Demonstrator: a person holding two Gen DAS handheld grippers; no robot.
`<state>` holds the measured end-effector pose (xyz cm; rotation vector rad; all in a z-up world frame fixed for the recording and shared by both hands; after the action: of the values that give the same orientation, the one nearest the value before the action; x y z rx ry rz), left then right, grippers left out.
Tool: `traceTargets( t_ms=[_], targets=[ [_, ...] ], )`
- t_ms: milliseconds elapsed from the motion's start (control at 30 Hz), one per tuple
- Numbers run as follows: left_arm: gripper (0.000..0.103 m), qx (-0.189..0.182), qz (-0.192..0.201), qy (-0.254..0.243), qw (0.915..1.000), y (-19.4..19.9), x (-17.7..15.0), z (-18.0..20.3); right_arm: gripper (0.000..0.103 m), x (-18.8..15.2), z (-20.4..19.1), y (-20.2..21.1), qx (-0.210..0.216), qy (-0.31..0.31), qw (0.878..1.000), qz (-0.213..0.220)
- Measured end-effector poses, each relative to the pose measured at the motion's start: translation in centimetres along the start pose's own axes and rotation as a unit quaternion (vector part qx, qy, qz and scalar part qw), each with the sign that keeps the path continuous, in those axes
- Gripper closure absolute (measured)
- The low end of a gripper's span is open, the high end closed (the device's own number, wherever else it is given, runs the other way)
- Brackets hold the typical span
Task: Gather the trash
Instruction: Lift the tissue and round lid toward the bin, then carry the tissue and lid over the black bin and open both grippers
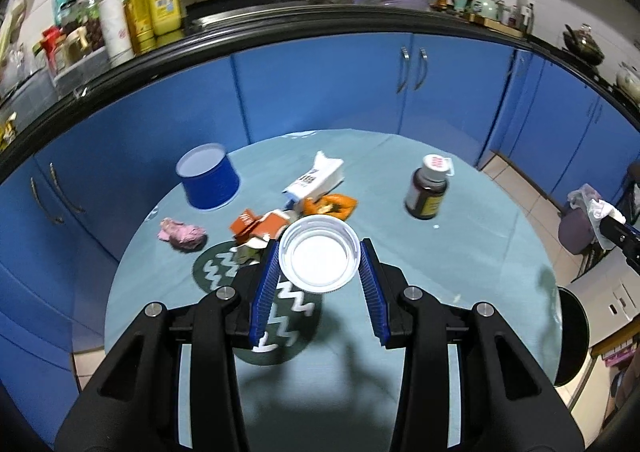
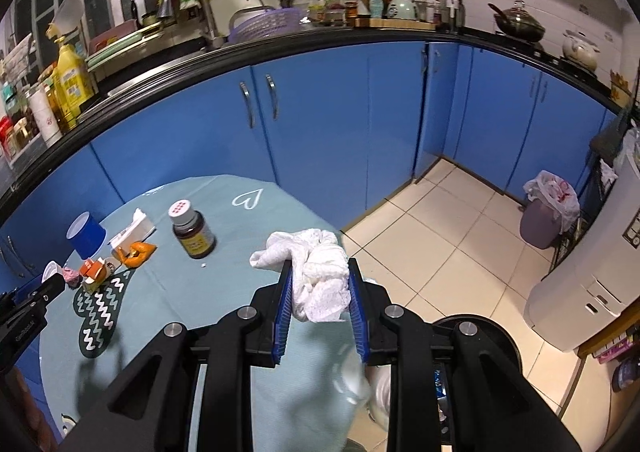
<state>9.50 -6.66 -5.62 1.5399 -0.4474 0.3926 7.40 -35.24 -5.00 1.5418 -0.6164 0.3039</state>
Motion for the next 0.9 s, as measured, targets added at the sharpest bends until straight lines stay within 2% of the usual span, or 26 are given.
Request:
traceTargets(
  t_ms=[500,900],
  targets=[
    [0.062,-0.024,0.017,-0.066,0.9974,2.0,0.2,7.9,0.078,-1.6,6.7,2.1,-0.014,-0.047,0.999,0.01],
    [0.062,-0.048,0.029,-0.122,0.991,3.8,0.0,15.2,0.078,-3.2,12.6,3.6,-0.025,-0.097,0.995,0.017]
  ],
)
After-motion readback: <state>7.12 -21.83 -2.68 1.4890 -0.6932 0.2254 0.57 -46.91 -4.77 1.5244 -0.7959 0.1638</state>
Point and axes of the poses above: each gripper's, at about its wrist camera, not at the fingertips, and y roughly against the way its jaws point, z to its right, x to its top, the point moved 3 cm from there along -y, roughly the way its jaws point, and after that the axes turned 14 degrees about -z, right-handed, at the moved point
